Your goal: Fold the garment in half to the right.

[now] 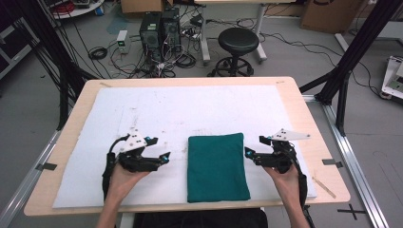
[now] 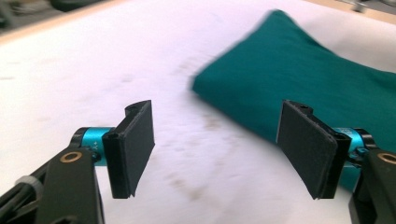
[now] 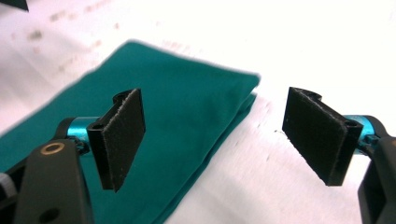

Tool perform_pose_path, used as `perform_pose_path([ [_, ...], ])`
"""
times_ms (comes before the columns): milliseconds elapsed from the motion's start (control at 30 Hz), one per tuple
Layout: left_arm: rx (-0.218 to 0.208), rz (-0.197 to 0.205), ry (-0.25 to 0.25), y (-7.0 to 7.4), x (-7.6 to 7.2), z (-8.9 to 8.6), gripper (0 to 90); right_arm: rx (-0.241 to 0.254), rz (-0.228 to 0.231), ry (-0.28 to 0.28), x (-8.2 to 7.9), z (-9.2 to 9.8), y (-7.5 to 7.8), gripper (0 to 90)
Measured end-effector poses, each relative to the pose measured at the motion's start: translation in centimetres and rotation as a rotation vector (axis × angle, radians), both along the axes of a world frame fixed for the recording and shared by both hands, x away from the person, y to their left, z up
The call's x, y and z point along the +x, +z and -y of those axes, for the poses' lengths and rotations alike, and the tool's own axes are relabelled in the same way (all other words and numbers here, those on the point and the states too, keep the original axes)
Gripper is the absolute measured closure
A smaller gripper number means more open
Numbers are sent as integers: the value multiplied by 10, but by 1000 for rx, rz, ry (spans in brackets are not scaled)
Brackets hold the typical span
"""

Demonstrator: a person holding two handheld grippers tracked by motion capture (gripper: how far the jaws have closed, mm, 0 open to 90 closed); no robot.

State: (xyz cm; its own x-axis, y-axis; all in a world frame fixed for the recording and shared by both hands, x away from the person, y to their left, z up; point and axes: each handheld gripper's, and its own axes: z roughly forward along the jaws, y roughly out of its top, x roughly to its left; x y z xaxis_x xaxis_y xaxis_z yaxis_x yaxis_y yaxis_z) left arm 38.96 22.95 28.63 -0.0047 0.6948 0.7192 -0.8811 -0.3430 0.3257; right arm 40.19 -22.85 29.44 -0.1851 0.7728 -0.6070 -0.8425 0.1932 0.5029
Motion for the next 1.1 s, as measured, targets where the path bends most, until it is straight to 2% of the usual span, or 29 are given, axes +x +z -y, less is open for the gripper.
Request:
perform_pose_path([
  [67, -20, 5, -11, 1, -1, -13, 276, 22, 7, 37, -2, 6, 2, 216],
  [167, -86, 26, -21, -1, -4, -37, 276, 55, 18, 74, -1, 17, 3, 218],
  [300, -161, 42, -48, -4, -5, -70, 276, 92, 30, 68, 2, 28, 3, 218],
  [400, -220, 38, -67, -6, -3, -90, 276, 120, 22, 66, 4, 36, 4, 217],
  [600, -297, 36, -80, -10, -1, -122, 276, 157, 17, 71, 11, 47, 6, 218],
  [733, -333, 21, -90, -11, 3, -133, 276, 167, 10, 76, 12, 51, 6, 218],
  [1100, -338, 11, -84, -11, 5, -133, 276, 160, 0, 83, 15, 52, 7, 218],
])
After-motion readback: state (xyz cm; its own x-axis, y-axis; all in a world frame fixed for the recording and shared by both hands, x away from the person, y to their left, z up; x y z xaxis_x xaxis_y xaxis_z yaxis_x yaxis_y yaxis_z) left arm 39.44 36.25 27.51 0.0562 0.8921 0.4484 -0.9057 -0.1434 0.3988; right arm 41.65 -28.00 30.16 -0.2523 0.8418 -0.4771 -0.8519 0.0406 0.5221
